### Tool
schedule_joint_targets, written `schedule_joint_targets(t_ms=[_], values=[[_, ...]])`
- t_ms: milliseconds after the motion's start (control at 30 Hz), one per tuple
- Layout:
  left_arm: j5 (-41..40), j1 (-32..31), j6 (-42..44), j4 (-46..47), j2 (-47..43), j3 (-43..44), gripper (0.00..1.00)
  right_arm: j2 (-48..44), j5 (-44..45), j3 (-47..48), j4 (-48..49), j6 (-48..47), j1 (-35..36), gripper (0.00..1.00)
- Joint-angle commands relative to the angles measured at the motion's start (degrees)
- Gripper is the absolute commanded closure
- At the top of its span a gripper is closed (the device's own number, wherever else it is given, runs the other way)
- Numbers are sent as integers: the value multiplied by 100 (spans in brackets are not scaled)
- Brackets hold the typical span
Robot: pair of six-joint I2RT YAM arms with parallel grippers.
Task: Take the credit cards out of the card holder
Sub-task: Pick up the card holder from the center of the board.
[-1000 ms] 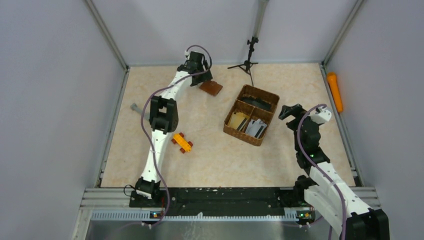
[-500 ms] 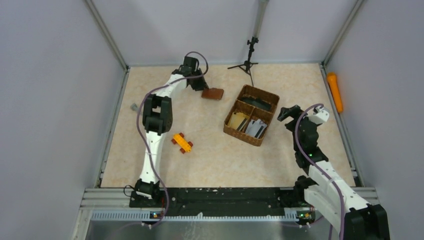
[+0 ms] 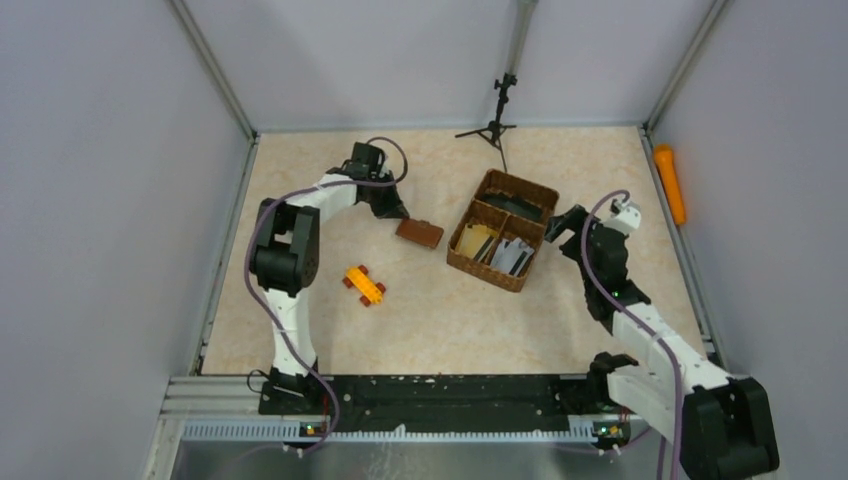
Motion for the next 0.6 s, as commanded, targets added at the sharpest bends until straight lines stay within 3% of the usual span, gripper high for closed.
schedule_joint_targets(t_ms=[0, 300, 467, 567], values=[[-75, 15, -45, 789, -1486, -1398, 100, 604, -435, 801, -527, -11, -20, 12], [-74, 8, -215, 2090, -3307, -3736, 100, 1821, -924, 1400, -1016, 103, -15, 31], [417, -38, 81, 2210, -3410, -3997, 100, 2037, -963, 1423, -997, 119, -14, 35], [470, -134, 252, 2294, -3487, -4135, 100, 2147, -1021, 1464, -1010, 111, -12, 45]])
